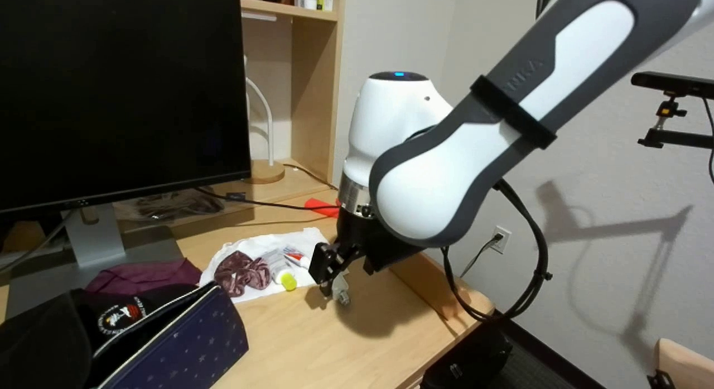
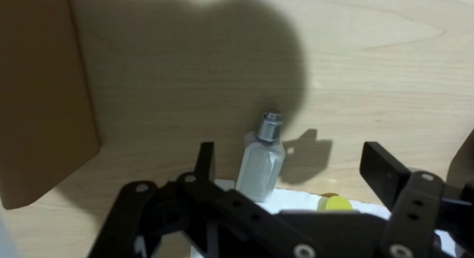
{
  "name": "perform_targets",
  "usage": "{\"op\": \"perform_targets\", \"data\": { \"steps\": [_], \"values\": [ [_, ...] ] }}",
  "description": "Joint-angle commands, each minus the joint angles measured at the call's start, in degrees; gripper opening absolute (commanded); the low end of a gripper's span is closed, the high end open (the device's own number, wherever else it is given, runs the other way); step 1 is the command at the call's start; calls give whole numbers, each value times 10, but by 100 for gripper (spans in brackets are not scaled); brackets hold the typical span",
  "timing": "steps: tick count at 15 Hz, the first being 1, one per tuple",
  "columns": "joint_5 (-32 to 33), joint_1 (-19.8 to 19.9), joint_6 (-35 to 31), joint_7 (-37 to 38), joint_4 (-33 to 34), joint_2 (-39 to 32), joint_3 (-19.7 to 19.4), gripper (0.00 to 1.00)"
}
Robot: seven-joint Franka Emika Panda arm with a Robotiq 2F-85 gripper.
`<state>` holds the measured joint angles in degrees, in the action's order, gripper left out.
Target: Put the case on the cloth directly on the table
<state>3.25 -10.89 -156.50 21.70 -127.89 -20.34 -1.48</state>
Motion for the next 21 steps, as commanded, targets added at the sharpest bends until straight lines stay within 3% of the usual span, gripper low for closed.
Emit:
{"op": "perform_targets", "data": {
  "steps": [1,7,15,16,18,21],
  "values": [
    [29,-26,-75,36,-44,5,-28,100],
    [6,-94,-176,102,-61,-26,-98,100],
    [-16,-155,-176,138,-47,-54,-141,98],
    [-15,-158,-174,141,-43,-56,-143,73],
    [-13,-167,-173,146,-39,-60,-149,72],
    [-14,-175,-172,150,-35,-64,-154,51]
  ]
}}
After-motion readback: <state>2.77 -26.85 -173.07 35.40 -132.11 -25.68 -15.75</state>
